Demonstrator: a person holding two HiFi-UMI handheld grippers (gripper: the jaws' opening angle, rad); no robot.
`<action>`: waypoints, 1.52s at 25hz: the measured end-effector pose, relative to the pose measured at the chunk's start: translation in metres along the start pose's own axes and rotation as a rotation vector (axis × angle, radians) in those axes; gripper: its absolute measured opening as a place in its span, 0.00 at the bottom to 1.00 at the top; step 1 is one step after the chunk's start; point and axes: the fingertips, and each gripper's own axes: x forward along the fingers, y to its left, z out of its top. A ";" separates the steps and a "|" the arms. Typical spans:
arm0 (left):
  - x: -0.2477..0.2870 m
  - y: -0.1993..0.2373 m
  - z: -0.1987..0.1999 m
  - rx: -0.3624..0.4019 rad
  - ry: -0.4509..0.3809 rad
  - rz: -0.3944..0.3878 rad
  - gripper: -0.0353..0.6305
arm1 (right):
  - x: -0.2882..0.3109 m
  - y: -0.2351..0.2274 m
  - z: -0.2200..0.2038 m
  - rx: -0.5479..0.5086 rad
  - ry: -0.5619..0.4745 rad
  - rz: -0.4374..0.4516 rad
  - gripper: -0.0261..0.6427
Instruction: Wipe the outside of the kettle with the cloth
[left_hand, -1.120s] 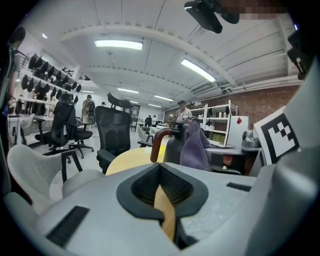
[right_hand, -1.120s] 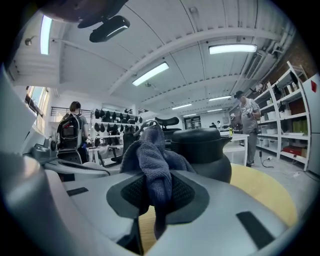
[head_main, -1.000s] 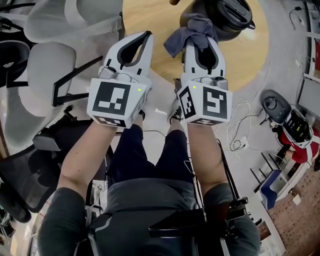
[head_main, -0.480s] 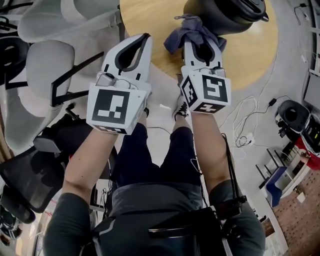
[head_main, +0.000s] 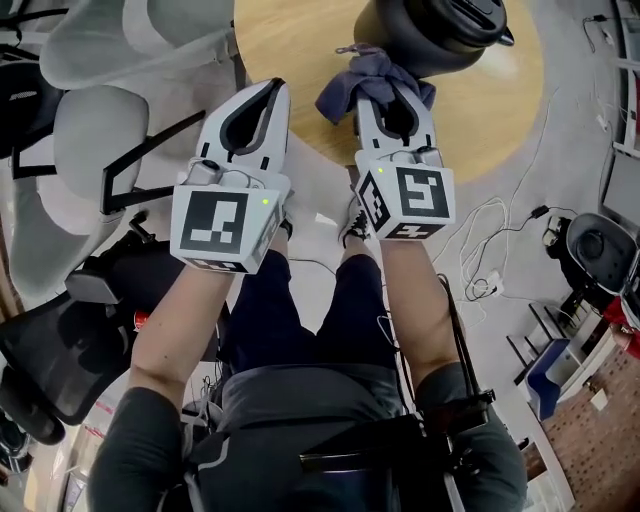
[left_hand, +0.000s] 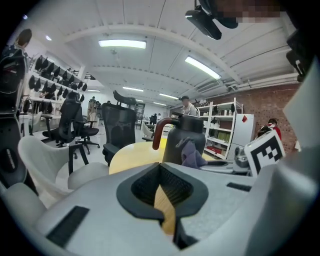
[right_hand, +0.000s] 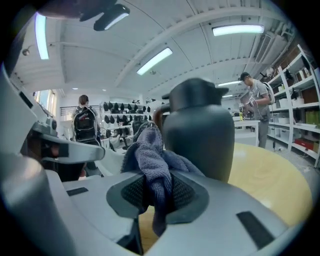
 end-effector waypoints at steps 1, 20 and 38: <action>-0.002 -0.001 0.004 -0.006 0.001 0.002 0.07 | -0.009 0.001 0.012 -0.012 -0.024 0.010 0.18; 0.013 -0.068 0.023 0.008 0.020 -0.041 0.07 | -0.053 -0.046 0.079 -0.065 -0.159 -0.048 0.18; 0.018 -0.064 -0.020 0.009 0.046 -0.032 0.07 | -0.013 -0.057 -0.028 -0.013 0.023 -0.042 0.18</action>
